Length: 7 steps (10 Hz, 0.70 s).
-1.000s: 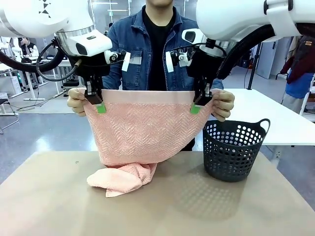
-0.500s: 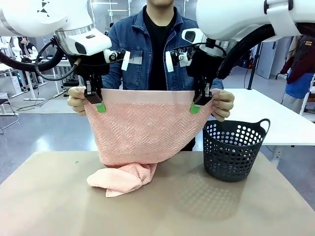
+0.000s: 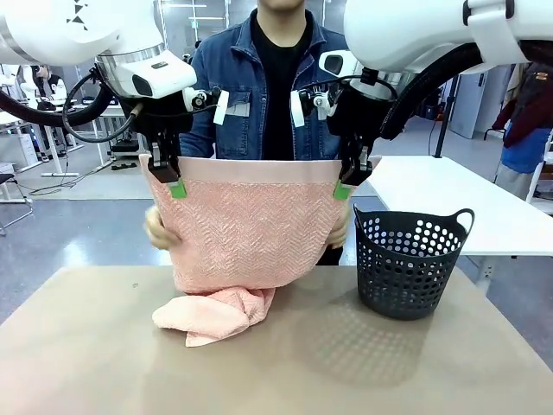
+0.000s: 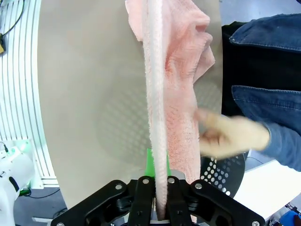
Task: Fold the towel.
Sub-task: Release the end of the 100 cm Hotel Towel you were holding and grab the top end of the folded side.
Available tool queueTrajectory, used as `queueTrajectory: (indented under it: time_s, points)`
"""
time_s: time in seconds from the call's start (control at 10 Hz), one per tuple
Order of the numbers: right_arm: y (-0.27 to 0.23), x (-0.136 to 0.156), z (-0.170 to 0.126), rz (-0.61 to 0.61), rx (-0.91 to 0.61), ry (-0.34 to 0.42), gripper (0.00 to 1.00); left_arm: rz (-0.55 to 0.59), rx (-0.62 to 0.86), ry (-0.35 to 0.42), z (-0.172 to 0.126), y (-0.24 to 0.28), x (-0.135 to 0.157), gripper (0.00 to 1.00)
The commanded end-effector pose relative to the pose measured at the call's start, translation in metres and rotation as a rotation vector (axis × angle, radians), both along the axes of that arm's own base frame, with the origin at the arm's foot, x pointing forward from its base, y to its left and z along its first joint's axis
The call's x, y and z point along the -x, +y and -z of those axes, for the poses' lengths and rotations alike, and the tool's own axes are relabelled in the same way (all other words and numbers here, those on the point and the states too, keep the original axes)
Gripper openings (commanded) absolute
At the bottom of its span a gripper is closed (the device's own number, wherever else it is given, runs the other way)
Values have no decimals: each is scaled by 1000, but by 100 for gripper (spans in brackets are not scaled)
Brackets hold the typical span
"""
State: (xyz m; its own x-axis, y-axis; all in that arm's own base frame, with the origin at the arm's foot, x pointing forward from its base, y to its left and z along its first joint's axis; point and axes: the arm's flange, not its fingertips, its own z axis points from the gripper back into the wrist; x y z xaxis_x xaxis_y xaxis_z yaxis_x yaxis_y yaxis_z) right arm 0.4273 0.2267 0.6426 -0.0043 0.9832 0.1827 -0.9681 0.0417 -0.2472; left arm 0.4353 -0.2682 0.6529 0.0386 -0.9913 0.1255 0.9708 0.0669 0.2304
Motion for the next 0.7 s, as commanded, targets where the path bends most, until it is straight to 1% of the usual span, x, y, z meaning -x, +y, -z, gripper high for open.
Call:
queueTrajectory:
  time_s: [0.0,0.6]
  points:
    - [0,0,0,0,1,-1,0,-1,0,1,-1,0,0,0]
    - [0,0,0,0,1,-1,0,-1,0,1,-1,0,0,0]
